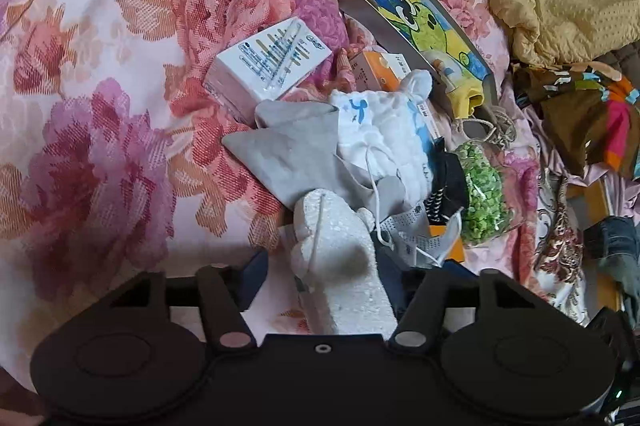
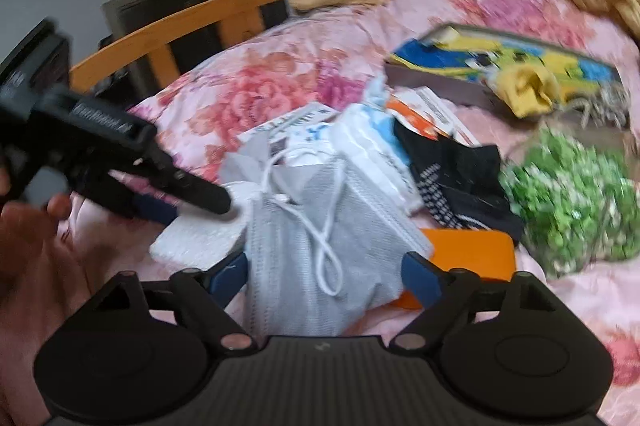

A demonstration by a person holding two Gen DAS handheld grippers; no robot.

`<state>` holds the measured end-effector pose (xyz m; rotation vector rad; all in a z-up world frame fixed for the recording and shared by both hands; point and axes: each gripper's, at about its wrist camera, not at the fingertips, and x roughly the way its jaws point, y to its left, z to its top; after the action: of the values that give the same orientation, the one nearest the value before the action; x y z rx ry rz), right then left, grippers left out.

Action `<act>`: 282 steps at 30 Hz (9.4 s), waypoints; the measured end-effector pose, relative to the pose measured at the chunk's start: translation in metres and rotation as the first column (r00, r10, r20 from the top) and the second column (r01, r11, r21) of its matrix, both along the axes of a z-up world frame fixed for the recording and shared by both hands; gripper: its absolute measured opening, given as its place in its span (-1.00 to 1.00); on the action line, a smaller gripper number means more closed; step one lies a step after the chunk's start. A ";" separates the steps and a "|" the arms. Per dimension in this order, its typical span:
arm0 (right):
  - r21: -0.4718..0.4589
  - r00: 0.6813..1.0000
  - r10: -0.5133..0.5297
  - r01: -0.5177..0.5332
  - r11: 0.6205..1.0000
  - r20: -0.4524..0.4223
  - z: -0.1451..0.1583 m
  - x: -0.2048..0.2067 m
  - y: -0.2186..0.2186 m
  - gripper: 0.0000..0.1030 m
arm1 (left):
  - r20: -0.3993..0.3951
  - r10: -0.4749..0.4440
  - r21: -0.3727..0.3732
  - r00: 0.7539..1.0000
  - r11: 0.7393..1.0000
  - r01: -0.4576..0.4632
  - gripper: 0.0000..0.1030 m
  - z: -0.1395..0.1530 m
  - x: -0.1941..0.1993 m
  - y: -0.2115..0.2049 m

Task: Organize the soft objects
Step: 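Grasp the white fuzzy sock with the left tool while the right tool approaches the grey mask, then grasp the grey face mask with the right tool, then carry the white sock and grey mask over the frog-picture tray, then lower both items into the tray and open both tools, then move both open tools back over the pile of items, then grasp the blue-and-white wipes packet with the left tool while the right tool approaches the white sock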

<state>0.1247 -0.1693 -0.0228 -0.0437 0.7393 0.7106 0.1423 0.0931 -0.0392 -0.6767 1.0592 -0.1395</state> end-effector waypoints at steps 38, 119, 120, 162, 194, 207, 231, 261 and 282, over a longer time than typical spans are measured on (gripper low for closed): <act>0.158 0.985 -0.085 0.109 0.981 -0.153 -0.008 0.023 -0.019 0.44 | 0.136 -0.114 0.048 0.984 0.993 0.109 -0.49 0.009 -0.001 -0.022; 0.257 0.863 -0.475 0.426 0.868 0.172 0.041 0.199 -0.111 -0.59 | 0.515 -0.074 0.171 0.854 0.985 -0.017 -0.73 0.054 0.226 -0.159; 0.255 0.869 -0.472 0.427 0.867 0.150 0.039 0.206 -0.112 -0.58 | 0.502 -0.064 0.155 0.862 0.988 -0.017 -0.73 0.051 0.235 -0.160; 0.240 0.819 -0.572 0.565 0.790 -0.045 0.024 0.234 -0.141 0.25 | 0.337 0.006 0.208 0.942 0.975 -0.081 0.24 0.013 0.268 -0.170; 0.271 0.777 -0.567 0.503 0.821 0.273 0.096 0.086 -0.112 1.00 | 0.515 -0.032 0.250 0.856 0.961 -0.115 0.98 0.082 0.073 -0.124; 0.221 0.790 -0.425 0.364 0.905 0.441 0.084 -0.010 -0.067 1.00 | 0.580 -0.062 0.366 0.812 0.911 -0.191 0.98 0.072 -0.035 -0.089; 0.138 0.846 -0.427 0.405 0.904 0.319 0.057 -0.074 -0.061 1.00 | 0.270 -0.108 0.455 0.957 0.890 -0.028 0.98 0.041 -0.089 -0.056; -0.271 0.947 -0.320 0.301 0.914 -0.029 -0.006 -0.022 -0.028 1.00 | 0.133 -0.161 0.360 0.978 0.927 0.103 0.98 0.015 -0.044 -0.061; -0.365 0.950 -0.297 0.246 0.898 -0.092 -0.021 -0.011 -0.016 0.74 | 0.121 -0.101 0.290 0.987 0.955 0.062 0.21 -0.003 -0.023 -0.061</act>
<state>0.1133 -0.1848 -0.0434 -0.2106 0.9854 0.3089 0.1196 0.0317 -0.0418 -0.3572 0.9536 -0.0996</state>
